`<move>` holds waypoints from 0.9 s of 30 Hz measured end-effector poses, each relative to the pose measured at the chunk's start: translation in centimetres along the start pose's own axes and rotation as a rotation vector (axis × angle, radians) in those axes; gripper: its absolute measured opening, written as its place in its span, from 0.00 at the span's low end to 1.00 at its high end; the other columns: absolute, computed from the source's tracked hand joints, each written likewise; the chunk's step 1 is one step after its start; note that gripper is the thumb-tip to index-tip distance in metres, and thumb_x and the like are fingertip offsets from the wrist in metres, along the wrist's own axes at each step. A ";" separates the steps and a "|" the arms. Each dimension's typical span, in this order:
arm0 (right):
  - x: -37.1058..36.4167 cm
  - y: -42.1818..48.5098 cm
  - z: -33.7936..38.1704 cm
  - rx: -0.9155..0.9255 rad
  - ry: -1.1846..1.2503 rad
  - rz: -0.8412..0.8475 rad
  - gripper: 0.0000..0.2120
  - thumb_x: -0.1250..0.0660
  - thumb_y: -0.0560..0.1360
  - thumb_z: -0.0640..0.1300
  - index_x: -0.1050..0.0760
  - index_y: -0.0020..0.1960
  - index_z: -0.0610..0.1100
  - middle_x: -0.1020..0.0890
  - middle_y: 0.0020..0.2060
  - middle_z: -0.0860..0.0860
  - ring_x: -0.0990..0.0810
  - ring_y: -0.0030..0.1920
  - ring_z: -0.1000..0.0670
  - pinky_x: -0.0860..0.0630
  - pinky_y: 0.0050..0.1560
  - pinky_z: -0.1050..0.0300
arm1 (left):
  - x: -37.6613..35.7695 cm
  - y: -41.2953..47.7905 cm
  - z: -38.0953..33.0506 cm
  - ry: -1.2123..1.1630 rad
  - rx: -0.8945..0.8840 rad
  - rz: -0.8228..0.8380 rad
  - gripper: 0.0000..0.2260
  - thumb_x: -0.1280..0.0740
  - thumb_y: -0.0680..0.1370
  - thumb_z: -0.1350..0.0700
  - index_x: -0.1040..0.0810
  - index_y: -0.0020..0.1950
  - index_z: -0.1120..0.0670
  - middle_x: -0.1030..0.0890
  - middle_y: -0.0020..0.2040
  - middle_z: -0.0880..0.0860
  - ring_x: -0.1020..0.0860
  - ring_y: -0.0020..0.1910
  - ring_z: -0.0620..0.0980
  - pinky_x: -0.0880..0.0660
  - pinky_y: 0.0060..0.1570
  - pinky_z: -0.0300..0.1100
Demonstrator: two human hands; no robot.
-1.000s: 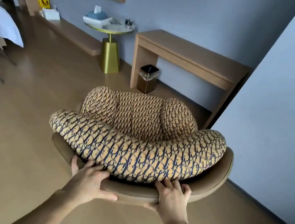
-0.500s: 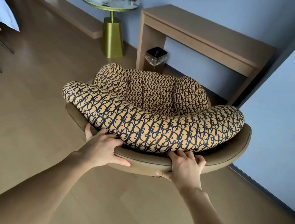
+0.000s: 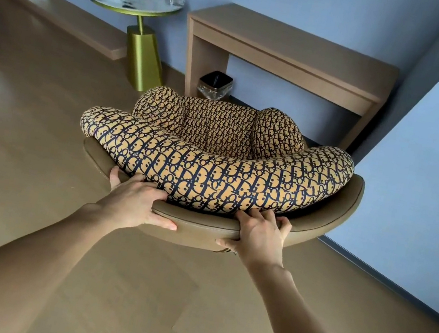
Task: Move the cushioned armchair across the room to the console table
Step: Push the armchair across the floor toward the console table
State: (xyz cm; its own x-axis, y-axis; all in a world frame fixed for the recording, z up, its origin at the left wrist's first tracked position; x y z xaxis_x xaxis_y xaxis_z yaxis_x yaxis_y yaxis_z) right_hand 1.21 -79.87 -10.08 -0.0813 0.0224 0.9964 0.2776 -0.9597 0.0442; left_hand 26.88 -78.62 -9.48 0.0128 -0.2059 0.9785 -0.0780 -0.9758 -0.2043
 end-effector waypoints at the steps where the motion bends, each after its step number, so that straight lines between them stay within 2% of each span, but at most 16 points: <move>1: 0.0 0.7 0.6 -0.011 0.009 -0.003 0.27 0.30 0.63 0.72 0.23 0.53 0.53 0.21 0.50 0.54 0.29 0.58 0.45 0.44 0.64 0.39 | 0.2 0.8 0.8 0.004 -0.013 -0.002 0.56 0.61 0.50 0.13 0.24 0.66 0.40 0.22 0.59 0.41 0.33 0.63 0.48 0.52 0.69 0.70; 5: -0.2 3.6 3.2 -0.067 0.021 -0.042 0.27 0.28 0.61 0.71 0.21 0.50 0.52 0.20 0.47 0.53 0.28 0.56 0.44 0.41 0.63 0.38 | 1.0 3.9 4.4 0.015 -0.073 0.012 0.56 0.61 0.50 0.13 0.24 0.65 0.40 0.23 0.59 0.41 0.33 0.63 0.48 0.52 0.69 0.70; 10: -1.0 6.5 6.6 -0.140 0.017 -0.072 0.28 0.23 0.54 0.70 0.21 0.42 0.50 0.20 0.39 0.51 0.24 0.48 0.42 0.35 0.57 0.37 | 1.6 7.1 9.0 0.037 -0.147 -0.007 0.49 0.55 0.54 0.14 0.21 0.61 0.40 0.22 0.56 0.41 0.32 0.62 0.49 0.52 0.68 0.72; 14: -1.3 7.7 8.7 -0.176 0.002 -0.071 0.28 0.22 0.52 0.69 0.22 0.39 0.50 0.21 0.37 0.51 0.24 0.45 0.42 0.34 0.53 0.38 | 1.5 8.6 11.4 0.033 -0.188 -0.014 0.50 0.56 0.53 0.13 0.21 0.59 0.40 0.23 0.54 0.40 0.32 0.62 0.49 0.53 0.68 0.72; 19: -1.7 8.4 9.7 -0.182 -0.032 -0.059 0.29 0.24 0.53 0.71 0.23 0.41 0.51 0.21 0.37 0.52 0.24 0.45 0.43 0.35 0.53 0.40 | 1.8 9.2 12.7 0.021 -0.199 0.003 0.49 0.54 0.54 0.14 0.21 0.61 0.40 0.22 0.56 0.41 0.32 0.64 0.50 0.53 0.69 0.73; 23: -1.7 8.7 9.2 -0.186 -0.064 -0.057 0.30 0.27 0.54 0.73 0.22 0.43 0.51 0.21 0.38 0.53 0.24 0.45 0.43 0.35 0.53 0.41 | 1.7 9.5 12.4 0.011 -0.207 -0.028 0.50 0.57 0.53 0.13 0.20 0.59 0.41 0.21 0.55 0.42 0.31 0.63 0.51 0.53 0.68 0.74; 27: -1.5 8.8 8.6 -0.188 -0.078 0.064 0.32 0.30 0.60 0.74 0.23 0.56 0.54 0.20 0.49 0.54 0.27 0.55 0.45 0.38 0.60 0.42 | 1.5 9.4 11.6 -0.014 -0.179 0.054 0.48 0.52 0.55 0.15 0.21 0.61 0.41 0.22 0.58 0.44 0.32 0.66 0.54 0.55 0.68 0.74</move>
State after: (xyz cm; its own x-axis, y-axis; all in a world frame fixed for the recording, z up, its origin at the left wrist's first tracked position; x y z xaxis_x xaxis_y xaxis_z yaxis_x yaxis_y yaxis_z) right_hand 11.97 -85.96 -10.58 0.0075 -0.0259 0.9996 0.0962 -0.9950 -0.0265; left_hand 37.74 -88.96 -10.25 0.0177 -0.2594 0.9656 -0.2548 -0.9351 -0.2465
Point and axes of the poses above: each hand's wrist, its own y-axis towards the middle knuckle, its own x-axis out of the back of the hand, z = x × y, the point moved 6 cm from there along y, towards the middle knuckle
